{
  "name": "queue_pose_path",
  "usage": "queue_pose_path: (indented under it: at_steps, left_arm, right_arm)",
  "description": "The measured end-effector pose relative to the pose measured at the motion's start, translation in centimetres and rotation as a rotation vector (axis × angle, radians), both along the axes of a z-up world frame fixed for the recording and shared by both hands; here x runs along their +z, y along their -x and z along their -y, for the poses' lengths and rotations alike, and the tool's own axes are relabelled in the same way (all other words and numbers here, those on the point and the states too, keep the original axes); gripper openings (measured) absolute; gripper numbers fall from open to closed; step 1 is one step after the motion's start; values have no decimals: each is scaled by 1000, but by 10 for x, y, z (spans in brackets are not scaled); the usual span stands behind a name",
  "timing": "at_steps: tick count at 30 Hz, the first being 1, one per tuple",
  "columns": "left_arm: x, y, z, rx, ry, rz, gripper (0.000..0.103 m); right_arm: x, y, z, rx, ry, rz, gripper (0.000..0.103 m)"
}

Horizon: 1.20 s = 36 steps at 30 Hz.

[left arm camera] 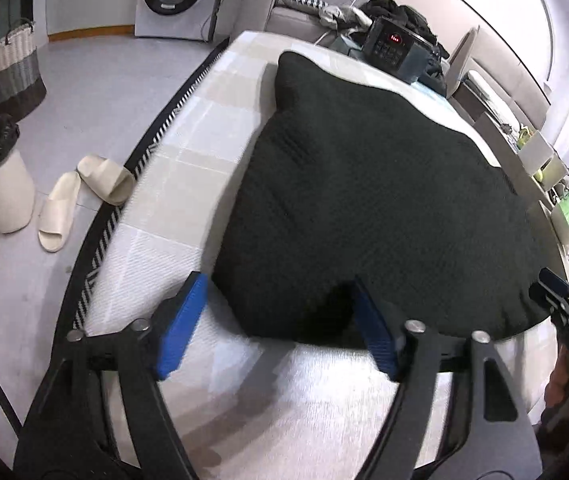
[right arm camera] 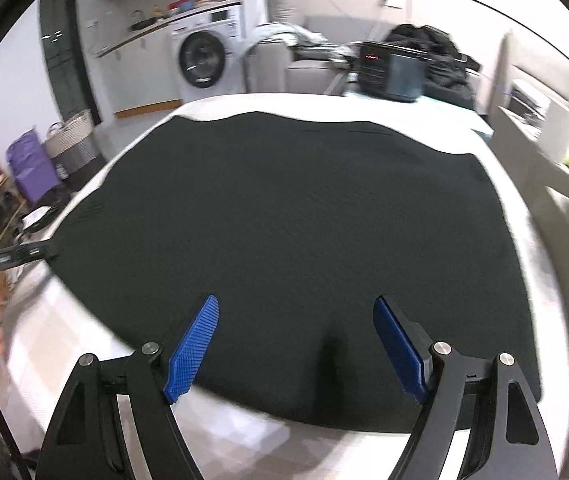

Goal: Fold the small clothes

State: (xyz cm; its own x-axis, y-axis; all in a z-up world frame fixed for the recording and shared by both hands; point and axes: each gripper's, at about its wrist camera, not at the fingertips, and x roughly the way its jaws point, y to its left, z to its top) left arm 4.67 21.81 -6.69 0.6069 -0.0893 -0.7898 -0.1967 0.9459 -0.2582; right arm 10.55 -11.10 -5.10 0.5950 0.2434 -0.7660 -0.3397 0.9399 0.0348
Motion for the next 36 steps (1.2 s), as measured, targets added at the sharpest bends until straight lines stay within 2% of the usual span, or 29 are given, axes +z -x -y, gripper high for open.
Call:
queue_pose_path:
  at_steps: [2, 3, 4, 5, 9, 16, 21, 24, 27, 29, 36]
  left_arm:
    - [-3, -17, 4, -23, 25, 9, 42]
    - [-4, -21, 4, -23, 51, 20, 37]
    - [-2, -24, 5, -22, 60, 38, 24]
    - [0, -23, 7, -28, 53, 58, 21]
    - [13, -22, 12, -51, 24, 99, 20]
    - [23, -19, 6, -65, 53, 82, 20]
    - [21, -10, 3, -69, 66, 75, 21]
    - [16, -7, 1, -72, 59, 71, 21]
    - [12, -6, -1, -71, 85, 76, 19]
    - [15, -7, -2, -78, 102, 91, 15]
    - [36, -6, 0, -98, 128, 146, 13]
  right_arm:
    - [0, 6, -15, 36, 3, 5, 81]
    - [0, 8, -22, 51, 0, 7, 81]
    - [0, 11, -27, 61, -5, 7, 81]
    - [0, 10, -34, 74, -16, 2, 81]
    - [0, 17, -66, 131, -51, -16, 81]
    - [-12, 28, -149, 340, -94, -56, 81]
    - [-23, 42, -191, 404, -16, -42, 81]
    - [-28, 49, -196, 424, 25, -30, 81]
    - [-31, 47, -194, 422, 21, -43, 81]
    - [-30, 43, -190, 420, 21, -42, 81]
    - [-32, 34, -206, 434, 39, -46, 82]
